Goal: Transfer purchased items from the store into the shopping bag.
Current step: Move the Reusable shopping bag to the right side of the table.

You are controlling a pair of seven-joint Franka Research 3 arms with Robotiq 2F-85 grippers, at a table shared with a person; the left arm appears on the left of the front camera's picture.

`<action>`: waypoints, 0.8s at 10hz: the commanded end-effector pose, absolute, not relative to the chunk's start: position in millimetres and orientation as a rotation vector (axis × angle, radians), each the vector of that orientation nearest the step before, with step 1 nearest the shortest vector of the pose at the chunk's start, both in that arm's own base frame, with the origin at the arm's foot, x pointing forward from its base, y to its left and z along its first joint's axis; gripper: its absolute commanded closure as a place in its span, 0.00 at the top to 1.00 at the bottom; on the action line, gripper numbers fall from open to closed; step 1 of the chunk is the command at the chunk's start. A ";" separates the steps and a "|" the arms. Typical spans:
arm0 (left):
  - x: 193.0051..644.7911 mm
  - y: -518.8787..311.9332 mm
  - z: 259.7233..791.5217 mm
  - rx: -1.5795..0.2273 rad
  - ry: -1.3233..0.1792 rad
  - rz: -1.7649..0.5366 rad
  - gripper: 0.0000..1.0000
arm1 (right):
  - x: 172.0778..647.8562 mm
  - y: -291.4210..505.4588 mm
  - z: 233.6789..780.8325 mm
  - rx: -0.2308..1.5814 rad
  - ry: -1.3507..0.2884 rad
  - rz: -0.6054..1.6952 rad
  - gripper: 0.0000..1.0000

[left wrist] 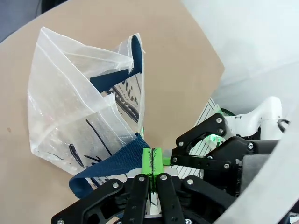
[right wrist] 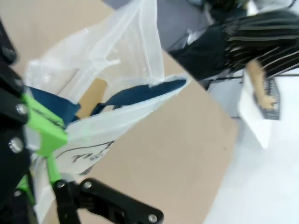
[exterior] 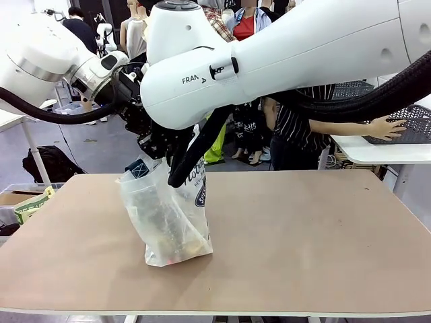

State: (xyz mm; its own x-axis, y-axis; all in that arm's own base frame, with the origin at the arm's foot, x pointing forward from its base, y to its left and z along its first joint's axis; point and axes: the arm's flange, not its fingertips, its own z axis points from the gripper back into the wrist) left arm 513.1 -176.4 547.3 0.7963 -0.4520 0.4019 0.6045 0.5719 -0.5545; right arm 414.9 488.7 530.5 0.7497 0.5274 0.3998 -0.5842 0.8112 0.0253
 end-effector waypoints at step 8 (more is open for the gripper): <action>522.7 -176.3 551.8 -0.738 -0.211 -0.621 0.00 | 388.6 446.5 518.1 0.312 -0.387 0.357 0.97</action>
State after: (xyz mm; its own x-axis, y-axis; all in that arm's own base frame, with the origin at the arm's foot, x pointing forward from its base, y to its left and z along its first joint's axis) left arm 518.6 -172.9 545.6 0.8052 -0.4415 0.3960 0.5928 0.5804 -0.5583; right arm 405.6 459.2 519.0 0.8540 0.3342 0.3987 -0.4323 0.8823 0.1864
